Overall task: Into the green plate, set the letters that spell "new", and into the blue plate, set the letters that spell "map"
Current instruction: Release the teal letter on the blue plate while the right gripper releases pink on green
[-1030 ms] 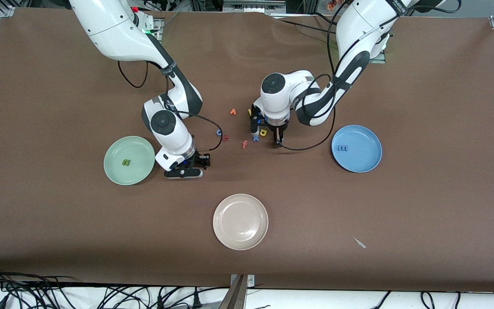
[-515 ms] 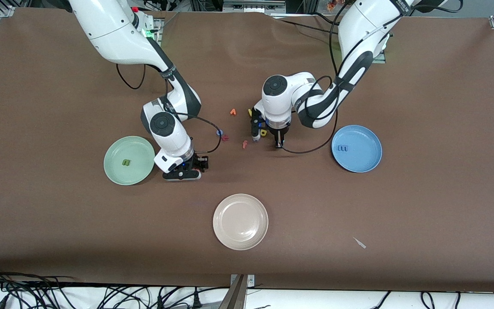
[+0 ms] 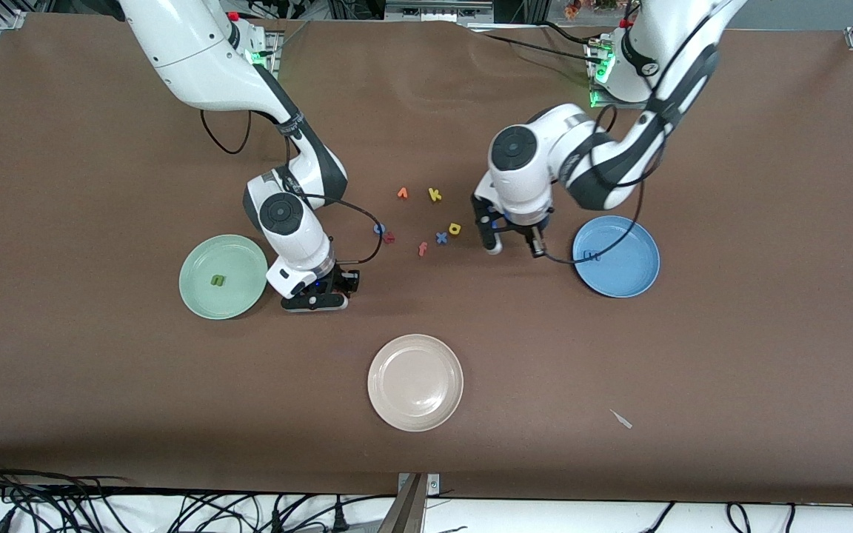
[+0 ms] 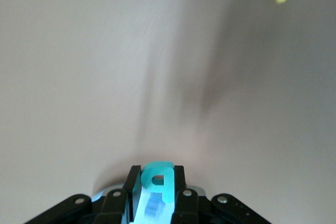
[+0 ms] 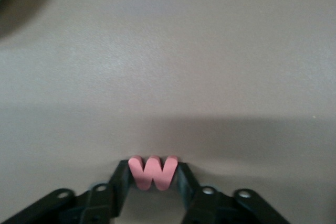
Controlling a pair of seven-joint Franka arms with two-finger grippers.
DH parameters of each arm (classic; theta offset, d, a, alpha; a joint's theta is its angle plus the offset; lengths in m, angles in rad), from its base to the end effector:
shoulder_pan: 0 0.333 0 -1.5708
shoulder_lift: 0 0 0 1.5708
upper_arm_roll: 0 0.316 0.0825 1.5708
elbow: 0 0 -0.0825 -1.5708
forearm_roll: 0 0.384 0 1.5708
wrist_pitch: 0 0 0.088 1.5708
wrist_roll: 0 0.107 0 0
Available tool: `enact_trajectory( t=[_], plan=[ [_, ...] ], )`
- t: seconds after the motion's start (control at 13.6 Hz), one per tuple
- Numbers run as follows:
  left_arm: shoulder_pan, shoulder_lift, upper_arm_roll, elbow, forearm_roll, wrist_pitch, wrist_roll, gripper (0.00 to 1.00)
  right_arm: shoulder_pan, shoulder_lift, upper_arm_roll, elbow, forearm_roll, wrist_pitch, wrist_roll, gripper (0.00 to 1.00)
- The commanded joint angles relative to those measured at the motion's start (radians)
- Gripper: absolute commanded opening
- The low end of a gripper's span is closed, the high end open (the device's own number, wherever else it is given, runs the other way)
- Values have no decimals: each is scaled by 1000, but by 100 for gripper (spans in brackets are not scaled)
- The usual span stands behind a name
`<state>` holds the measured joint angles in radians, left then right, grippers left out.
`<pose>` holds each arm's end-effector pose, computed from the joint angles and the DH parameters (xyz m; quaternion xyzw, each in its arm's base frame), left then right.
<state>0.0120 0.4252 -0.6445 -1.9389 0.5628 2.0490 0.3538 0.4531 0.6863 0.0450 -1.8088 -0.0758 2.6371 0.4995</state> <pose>0.5052 -0.3148 0.2881 -0.7922 0.5932 0.0799 0.1189 0.5831 0.3167 0.1753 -0.9971 -0.0250 -0.0661 0.0283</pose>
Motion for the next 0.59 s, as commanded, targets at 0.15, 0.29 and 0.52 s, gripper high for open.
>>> enact_trajectory(
  t=[0.15, 0.29, 0.52],
  plan=[
    [215, -161, -69, -215, -21, 29, -7, 8, 15, 9, -11, 19, -15, -3, 5, 21],
    [275, -163, -67, -311, -15, 174, -3, 9, 9, -30, -39, 16, -22, -49, -25, 21],
    [302, -129, -64, -359, 6, 267, -10, 16, -46, -121, -62, 19, -4, -227, -210, 21]
  ],
)
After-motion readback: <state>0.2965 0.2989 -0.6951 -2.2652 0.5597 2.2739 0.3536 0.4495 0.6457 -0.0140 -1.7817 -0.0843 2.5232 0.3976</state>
